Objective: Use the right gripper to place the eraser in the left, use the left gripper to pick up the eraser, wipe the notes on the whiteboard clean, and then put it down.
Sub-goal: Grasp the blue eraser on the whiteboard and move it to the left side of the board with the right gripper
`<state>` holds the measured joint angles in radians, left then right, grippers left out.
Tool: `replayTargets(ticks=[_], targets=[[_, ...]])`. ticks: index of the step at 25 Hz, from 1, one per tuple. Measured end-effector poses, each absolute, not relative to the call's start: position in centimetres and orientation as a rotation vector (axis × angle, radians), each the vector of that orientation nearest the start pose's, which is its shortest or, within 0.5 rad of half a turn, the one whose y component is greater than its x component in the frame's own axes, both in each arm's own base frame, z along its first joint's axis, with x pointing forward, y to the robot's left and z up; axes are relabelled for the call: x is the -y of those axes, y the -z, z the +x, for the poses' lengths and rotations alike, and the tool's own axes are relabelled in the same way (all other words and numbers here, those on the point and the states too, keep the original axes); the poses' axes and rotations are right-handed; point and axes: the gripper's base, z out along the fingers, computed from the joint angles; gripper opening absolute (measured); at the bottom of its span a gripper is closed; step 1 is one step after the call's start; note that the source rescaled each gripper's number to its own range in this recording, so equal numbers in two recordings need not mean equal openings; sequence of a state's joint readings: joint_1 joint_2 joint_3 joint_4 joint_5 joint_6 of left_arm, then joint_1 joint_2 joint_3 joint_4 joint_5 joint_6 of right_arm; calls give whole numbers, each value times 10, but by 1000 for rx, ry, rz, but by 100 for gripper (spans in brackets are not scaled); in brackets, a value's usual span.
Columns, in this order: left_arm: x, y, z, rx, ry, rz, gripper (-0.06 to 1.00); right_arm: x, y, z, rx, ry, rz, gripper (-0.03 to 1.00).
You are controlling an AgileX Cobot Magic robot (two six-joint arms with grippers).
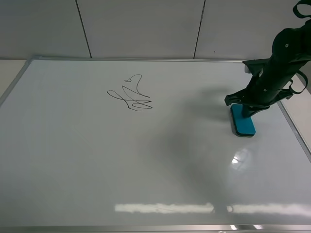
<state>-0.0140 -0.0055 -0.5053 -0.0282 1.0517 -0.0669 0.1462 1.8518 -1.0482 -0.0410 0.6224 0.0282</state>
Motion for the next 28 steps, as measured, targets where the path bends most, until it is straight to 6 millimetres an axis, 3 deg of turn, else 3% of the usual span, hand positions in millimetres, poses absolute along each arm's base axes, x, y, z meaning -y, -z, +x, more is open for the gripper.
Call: replayTargets(ticks=[28], targets=[[2, -279, -6, -2025, 85, -52, 100, -48, -134, 343, -2898, 24, -244, 0]])
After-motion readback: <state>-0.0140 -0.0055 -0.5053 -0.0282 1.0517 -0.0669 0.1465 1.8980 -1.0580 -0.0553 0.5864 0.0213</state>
